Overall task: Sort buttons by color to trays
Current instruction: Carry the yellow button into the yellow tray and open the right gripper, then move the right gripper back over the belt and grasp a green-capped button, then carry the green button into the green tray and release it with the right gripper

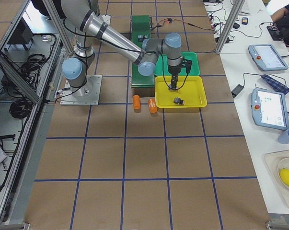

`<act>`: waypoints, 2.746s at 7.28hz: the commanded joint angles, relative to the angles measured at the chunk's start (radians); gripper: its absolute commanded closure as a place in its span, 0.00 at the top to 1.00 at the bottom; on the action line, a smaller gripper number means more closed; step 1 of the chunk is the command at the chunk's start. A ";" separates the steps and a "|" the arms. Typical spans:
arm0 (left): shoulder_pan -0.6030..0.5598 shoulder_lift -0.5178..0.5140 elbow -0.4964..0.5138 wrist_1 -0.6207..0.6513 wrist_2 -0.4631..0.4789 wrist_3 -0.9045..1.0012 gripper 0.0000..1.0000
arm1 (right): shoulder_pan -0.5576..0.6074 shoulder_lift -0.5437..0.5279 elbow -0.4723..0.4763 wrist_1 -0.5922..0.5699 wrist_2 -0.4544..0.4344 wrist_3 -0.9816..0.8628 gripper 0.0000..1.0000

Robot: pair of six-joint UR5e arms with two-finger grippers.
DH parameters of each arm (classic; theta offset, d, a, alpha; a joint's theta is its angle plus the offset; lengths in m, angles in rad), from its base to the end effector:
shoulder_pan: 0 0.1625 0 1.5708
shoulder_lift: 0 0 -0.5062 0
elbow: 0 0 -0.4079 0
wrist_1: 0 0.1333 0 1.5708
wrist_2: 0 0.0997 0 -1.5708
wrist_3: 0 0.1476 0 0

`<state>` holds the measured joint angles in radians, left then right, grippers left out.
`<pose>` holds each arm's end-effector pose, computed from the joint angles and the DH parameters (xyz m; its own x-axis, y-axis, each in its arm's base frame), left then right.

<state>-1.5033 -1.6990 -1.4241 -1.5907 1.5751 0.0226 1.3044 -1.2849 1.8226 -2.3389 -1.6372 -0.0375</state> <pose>-0.0938 -0.5797 0.5243 -0.9990 -0.0449 -0.0043 -0.0449 0.9990 0.0015 -0.0451 -0.6343 0.3186 -0.9675 0.2419 0.0731 0.2202 0.9490 -0.2258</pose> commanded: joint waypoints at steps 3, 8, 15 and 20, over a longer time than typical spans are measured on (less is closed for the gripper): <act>0.000 0.002 -0.001 0.000 -0.001 0.000 1.00 | 0.131 -0.276 0.015 0.333 0.027 0.232 1.00; 0.000 0.005 -0.004 0.000 -0.001 0.000 1.00 | 0.314 -0.310 0.107 0.463 0.065 0.376 1.00; 0.000 0.012 -0.009 0.000 -0.003 0.000 1.00 | 0.352 -0.145 0.215 0.296 0.066 0.386 1.00; 0.000 0.007 -0.004 0.002 -0.003 0.000 1.00 | 0.337 -0.140 0.213 0.325 0.047 0.387 0.00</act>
<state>-1.5033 -1.6907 -1.4305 -1.5904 1.5723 0.0230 1.6454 -1.4226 2.0387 -2.0196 -1.5878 0.3476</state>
